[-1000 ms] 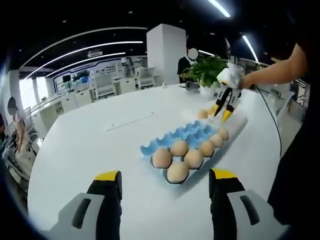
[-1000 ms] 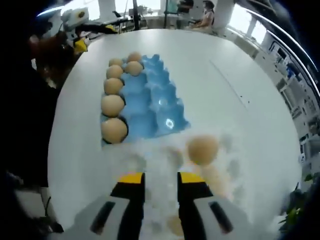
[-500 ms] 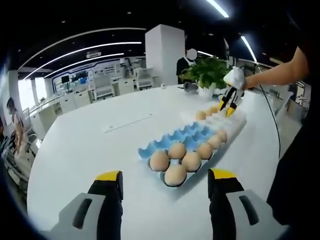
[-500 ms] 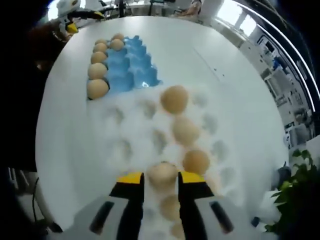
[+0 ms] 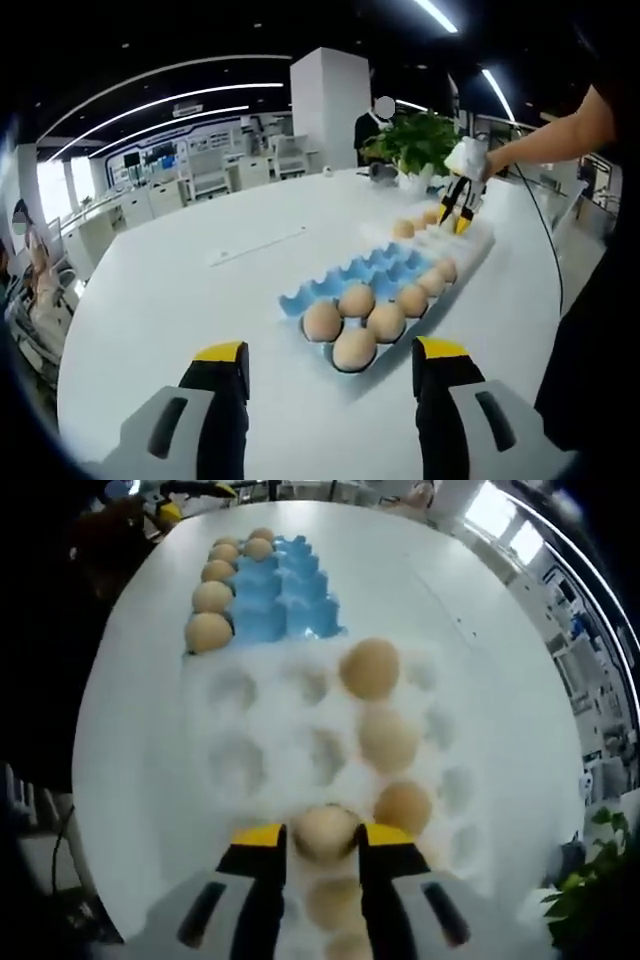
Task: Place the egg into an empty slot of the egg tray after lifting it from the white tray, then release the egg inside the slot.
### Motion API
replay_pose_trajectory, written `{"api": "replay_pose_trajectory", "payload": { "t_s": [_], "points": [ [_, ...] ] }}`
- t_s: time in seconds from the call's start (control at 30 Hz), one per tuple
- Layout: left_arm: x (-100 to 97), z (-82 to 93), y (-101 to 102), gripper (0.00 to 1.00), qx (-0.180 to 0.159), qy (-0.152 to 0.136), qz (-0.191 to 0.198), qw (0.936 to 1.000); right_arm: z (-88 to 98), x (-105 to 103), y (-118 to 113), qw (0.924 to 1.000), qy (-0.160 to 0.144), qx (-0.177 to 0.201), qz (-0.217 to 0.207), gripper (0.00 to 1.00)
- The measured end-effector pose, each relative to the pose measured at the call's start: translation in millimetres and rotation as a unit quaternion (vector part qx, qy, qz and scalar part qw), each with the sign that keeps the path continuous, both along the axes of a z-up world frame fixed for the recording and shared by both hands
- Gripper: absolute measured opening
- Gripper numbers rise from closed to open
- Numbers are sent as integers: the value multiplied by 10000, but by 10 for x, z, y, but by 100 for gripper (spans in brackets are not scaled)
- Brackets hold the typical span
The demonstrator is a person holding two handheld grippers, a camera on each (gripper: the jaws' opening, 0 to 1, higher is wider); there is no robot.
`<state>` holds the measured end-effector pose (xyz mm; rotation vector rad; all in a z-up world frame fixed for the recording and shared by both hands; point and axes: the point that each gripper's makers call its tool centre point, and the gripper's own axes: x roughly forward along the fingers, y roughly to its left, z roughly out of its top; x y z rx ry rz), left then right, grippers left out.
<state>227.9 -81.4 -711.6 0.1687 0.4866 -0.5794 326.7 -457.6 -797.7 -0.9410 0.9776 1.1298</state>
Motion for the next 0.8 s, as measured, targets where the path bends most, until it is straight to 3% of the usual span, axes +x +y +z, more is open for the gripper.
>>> {"api": "replay_pose_trajectory", "payload": {
  "t_s": [0.07, 0.1, 0.2, 0.23, 0.33, 0.4, 0.47, 0.57, 0.6, 0.8],
  "points": [
    [7, -1, -3, 66, -10, 3, 8, 10000, -9, 8, 1, 9998, 127, 122, 15, 29],
    [8, -5, -6, 66, -5, 14, 2, 10000, -1, 11, 3, 9988, 273, 278, -294, 28],
    [13, 12, 5, 66, -7, 4, 25, 10000, 35, 25, 6, 9954, 435, 587, -625, 24],
    [12, 21, 20, 66, -10, 5, 43, 10000, 44, 20, -8, 9911, 602, 718, -948, 24],
    [8, 23, 80, 66, 61, 8, 82, 9999, 57, 20, -4, 9949, 430, 646, -641, 24],
    [11, 23, 122, 66, 37, 16, 132, 9999, 78, 5, -18, 9985, 249, 268, -419, 25],
    [19, 32, 122, 66, -89, 51, 179, 9998, 67, -16, 1, 9997, 175, 111, 124, 25],
    [22, 37, 88, 66, 4, 23, 119, 9999, 52, -12, -15, 9986, 469, 141, -211, 26],
    [20, 49, 72, 66, 4, 23, 102, 9999, 28, -20, -20, 9971, 704, 211, -214, 26],
    [29, 57, 81, 66, -68, 19, 165, 9998, -21, -30, -6, 9968, 789, 113, -41, 26]
  ]
}}
